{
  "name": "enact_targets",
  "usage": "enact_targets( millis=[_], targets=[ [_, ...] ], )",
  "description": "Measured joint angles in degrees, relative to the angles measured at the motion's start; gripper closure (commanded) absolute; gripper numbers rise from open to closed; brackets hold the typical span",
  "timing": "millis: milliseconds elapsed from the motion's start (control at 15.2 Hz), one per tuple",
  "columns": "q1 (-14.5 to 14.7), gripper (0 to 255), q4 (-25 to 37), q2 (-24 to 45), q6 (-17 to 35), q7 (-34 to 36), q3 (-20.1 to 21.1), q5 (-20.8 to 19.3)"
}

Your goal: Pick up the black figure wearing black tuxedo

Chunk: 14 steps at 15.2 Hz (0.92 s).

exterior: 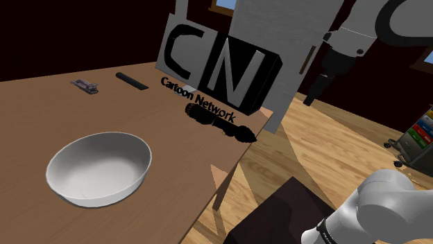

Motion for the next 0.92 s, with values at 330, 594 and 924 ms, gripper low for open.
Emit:
enact_targets(
  millis=[330,594,924],
  targets=[
    [0.6,0,-0.1,4.2,3.5,2.7,1.7,2.0],
    [1.5,0,1.5,10.5,7.3,6.8,4.6,4.7],
    [2.3,0,5.8,20.0,11.7,11.1,7.5,7.2]
  ],
)
